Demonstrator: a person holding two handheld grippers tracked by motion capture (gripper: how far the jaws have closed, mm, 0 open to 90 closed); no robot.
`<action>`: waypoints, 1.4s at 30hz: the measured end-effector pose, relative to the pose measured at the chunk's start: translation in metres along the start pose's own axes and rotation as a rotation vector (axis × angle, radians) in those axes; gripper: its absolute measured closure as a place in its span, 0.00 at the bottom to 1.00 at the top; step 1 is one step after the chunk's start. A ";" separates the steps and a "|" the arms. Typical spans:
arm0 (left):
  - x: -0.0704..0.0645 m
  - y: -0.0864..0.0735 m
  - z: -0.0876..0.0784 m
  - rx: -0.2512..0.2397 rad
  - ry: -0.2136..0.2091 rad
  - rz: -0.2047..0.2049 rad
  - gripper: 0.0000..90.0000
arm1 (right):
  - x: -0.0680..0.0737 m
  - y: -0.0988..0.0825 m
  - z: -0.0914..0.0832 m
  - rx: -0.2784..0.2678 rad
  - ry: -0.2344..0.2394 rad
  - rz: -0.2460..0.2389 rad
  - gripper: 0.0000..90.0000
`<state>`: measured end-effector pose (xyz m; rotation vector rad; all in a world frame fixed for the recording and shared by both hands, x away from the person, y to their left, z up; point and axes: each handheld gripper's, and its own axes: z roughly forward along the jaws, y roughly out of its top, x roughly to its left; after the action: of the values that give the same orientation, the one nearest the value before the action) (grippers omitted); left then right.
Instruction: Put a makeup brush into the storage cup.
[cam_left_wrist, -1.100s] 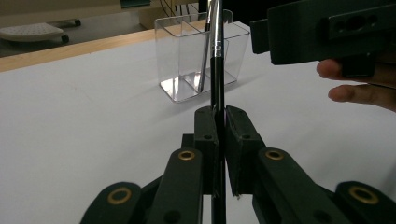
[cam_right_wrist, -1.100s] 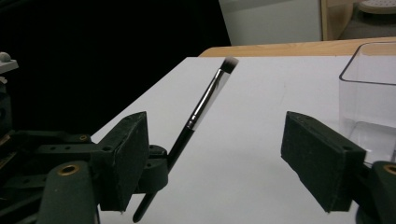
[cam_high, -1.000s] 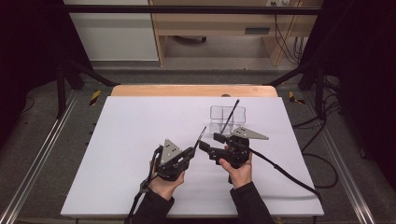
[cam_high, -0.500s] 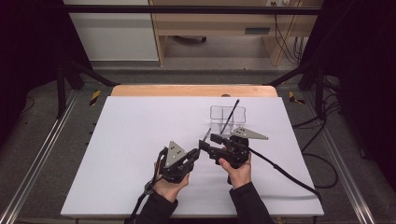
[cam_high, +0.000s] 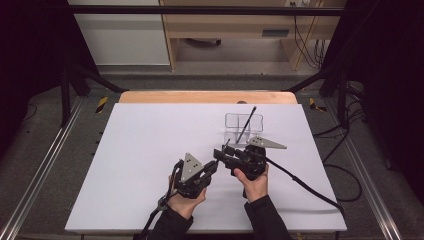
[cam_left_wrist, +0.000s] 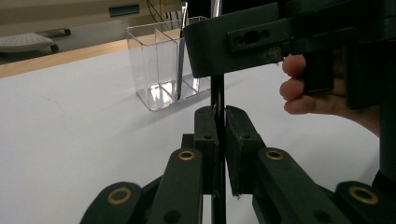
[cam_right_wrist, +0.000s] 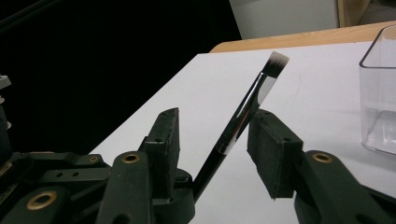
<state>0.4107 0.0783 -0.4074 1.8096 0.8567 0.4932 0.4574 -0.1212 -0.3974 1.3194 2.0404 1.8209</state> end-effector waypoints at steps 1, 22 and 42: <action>0.000 0.000 0.000 0.000 0.000 0.001 0.92 | 0.000 0.000 0.000 0.000 0.002 0.004 0.63; -0.001 -0.002 0.001 -0.001 0.006 0.006 0.92 | -0.007 -0.002 -0.002 -0.012 0.034 0.111 0.89; 0.012 0.005 -0.004 0.030 -0.010 0.035 0.62 | -0.005 0.001 -0.012 -0.044 0.032 0.020 0.93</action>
<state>0.4175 0.0889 -0.4017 1.8558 0.8309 0.4959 0.4539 -0.1330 -0.3955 1.3124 1.9975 1.8965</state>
